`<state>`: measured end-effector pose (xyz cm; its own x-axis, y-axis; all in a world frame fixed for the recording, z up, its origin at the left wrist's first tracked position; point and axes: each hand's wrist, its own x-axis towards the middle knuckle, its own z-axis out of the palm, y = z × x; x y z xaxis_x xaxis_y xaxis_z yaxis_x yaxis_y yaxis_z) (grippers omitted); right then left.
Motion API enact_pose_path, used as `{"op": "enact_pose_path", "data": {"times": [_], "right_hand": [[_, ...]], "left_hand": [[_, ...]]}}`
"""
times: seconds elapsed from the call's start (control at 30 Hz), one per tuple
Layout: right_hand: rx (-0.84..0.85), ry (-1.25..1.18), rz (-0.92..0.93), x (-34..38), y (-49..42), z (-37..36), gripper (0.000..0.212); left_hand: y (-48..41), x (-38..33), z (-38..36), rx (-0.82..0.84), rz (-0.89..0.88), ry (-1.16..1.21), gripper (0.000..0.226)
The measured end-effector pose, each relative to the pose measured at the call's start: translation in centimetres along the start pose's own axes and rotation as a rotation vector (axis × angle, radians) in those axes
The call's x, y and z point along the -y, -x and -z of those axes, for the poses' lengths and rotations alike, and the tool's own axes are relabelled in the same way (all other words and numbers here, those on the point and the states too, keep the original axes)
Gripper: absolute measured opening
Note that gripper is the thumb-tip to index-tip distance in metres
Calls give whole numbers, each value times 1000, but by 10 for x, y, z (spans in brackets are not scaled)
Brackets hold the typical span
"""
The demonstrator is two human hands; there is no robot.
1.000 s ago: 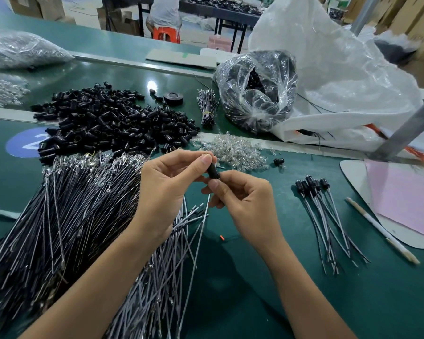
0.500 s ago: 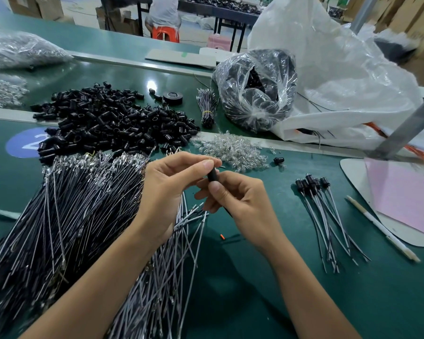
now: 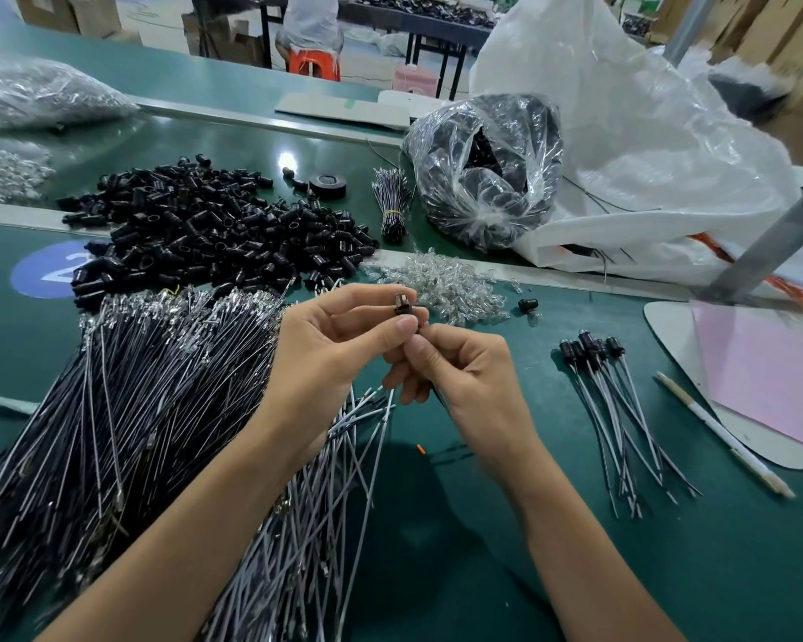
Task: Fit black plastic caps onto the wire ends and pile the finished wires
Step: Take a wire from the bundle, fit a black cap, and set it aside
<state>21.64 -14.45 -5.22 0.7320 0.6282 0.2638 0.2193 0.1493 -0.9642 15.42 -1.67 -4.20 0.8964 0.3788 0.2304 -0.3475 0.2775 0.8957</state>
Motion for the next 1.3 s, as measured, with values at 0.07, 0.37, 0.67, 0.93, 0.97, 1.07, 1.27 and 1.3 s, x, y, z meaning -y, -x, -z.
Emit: {"op": "enact_pose_path", "data": {"times": [0.07,0.37,0.67,0.93,0.97,1.07,1.27,1.3], "right_hand": [[-1,1,2,0,0,0,22],[-1,29,20,-1,0,0,18],[-15,27,48,-2,1,-1,21],[-7,12,10,-3,2,-3,19],[-2,9,7,-3,3,-3,19],[4,2,11,-2,3,-3,18],[-1,-3,58,0,2,-4,16],[-6,-3,65,0,2,-4,16]], "left_hand": [[0,0,0,-21,12,20,25],[-1,-2,0,-40,6,63,22],[-1,-4,0,-29,-22,53,21],[-2,-7,3,-50,-13,37,20],[-2,-8,4,-46,-12,31,20],[-2,-8,4,-31,-21,15,21],[-1,-9,4,36,-78,-8,26],[-1,-10,3,55,-90,-17,27]]}}
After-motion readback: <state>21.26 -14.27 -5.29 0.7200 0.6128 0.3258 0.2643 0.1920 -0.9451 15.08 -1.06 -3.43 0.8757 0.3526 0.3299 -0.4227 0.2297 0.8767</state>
